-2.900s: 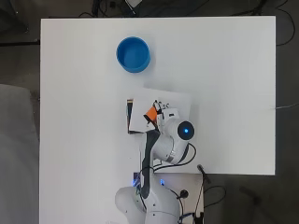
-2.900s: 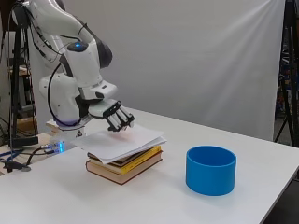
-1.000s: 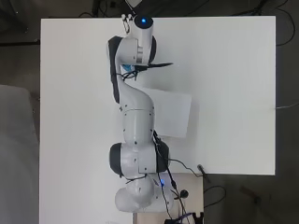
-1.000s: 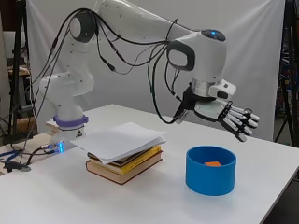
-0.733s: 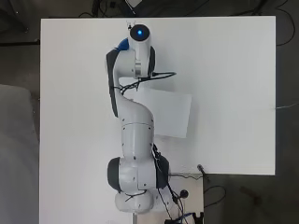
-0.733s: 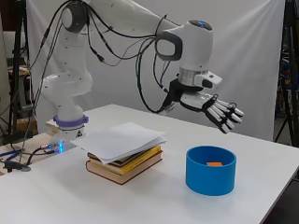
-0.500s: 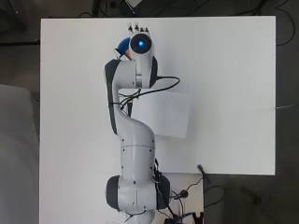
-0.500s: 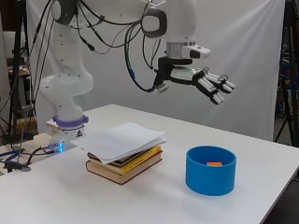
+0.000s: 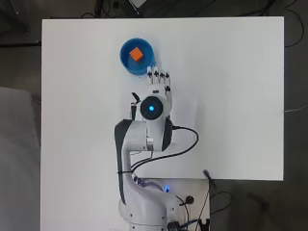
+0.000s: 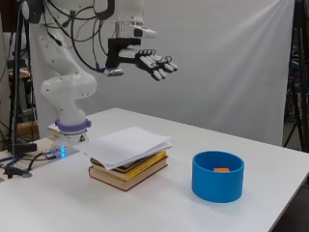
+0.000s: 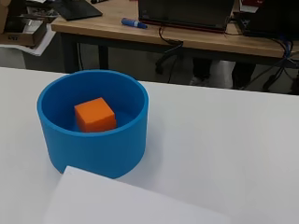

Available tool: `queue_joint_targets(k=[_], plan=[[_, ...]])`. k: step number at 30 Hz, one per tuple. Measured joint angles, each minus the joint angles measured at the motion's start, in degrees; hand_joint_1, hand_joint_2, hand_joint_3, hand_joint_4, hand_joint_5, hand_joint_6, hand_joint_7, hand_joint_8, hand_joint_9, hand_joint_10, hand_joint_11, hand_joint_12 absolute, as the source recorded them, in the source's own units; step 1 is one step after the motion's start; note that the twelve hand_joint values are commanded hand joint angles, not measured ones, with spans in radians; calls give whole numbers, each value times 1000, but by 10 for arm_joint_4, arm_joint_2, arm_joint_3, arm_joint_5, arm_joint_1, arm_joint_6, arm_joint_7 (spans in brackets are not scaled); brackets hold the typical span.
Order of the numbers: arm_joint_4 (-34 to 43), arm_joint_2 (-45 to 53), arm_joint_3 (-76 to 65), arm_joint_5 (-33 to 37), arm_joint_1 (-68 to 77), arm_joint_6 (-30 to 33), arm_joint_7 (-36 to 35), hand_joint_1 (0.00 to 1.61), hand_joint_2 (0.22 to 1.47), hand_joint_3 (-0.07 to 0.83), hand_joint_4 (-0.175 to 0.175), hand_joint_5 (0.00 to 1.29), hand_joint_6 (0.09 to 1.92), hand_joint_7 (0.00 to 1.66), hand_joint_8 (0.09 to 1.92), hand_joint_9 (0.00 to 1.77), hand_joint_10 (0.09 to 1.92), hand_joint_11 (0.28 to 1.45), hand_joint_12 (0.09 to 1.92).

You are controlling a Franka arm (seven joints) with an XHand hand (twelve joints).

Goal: Teleoperate dual arm-hand system to pick and place objects

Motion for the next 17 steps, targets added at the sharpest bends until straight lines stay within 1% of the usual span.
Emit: queue_joint_targets(k=[3,7,13,15,17], plan=[[-26,-30,-5,-18,-6,-6,16,0,1014,7,37,131,87,211,87,424,87,485,87],[-31,-40,-9,-25,-10,-24,25,0,1026,9,46,122,87,202,87,402,87,475,87],[-44,-68,13,-46,-12,-40,30,0,1050,13,46,114,87,196,87,386,87,466,87],[-46,-63,13,-45,-11,-40,26,0,1054,11,46,88,87,183,87,375,87,463,87],[-52,-61,7,-33,-10,-37,4,5,1058,10,47,81,87,180,87,369,87,463,87]])
